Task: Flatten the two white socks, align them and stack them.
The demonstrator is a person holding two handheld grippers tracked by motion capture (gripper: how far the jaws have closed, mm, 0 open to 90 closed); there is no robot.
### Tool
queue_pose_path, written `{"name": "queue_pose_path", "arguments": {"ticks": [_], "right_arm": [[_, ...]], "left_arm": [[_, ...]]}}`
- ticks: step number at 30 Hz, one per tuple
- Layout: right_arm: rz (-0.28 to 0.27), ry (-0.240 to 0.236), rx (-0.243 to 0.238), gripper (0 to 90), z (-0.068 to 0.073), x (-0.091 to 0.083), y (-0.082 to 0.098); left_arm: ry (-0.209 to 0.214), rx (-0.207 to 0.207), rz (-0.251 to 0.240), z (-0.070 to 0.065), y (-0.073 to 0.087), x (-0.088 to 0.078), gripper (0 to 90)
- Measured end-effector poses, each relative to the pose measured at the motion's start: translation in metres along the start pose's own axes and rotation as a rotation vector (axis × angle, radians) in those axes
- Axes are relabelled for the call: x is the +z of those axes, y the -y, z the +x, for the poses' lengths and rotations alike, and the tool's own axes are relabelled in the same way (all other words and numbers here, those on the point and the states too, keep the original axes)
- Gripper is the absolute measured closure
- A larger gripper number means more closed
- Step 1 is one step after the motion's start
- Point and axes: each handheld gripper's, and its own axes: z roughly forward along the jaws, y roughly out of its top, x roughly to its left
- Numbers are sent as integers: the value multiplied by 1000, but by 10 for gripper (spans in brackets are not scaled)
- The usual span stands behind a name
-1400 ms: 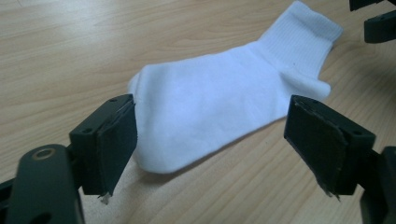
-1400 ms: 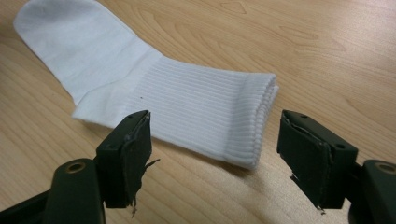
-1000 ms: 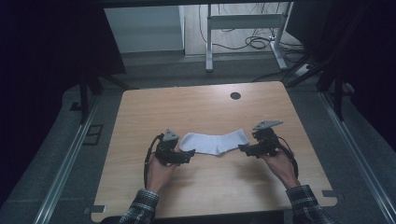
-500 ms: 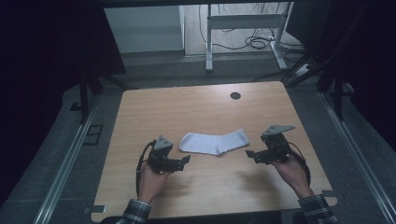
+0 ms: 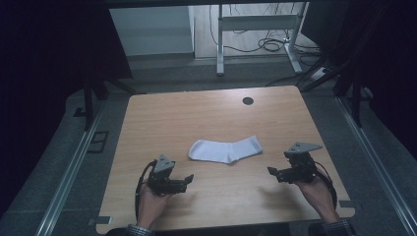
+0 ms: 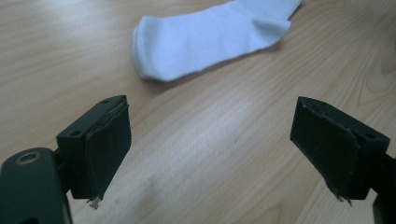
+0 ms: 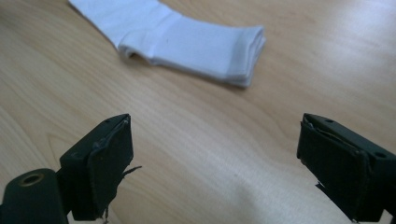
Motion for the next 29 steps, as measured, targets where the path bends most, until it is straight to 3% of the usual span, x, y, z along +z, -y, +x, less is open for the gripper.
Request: {"name": "queue_pose_path", "arguments": {"ticks": [13,18,20,22,29], "right_arm": [[50,-25,-2,79,8,19,35],[95,-6,-28,76,8,28,45],[111,-15,-15,74,8,30,48],[106,-4,-23,60,8,32,50],[61,10,-20,51,6,33,55]], "left_arm": [[-18,-9,38,0,34,-2,127],[-26,23,97,-3,42,5,126],[-38,38,130,-4,44,9,125],[-51,59,138,-7,43,11,123],[-52,58,137,-7,43,11,123]]}}
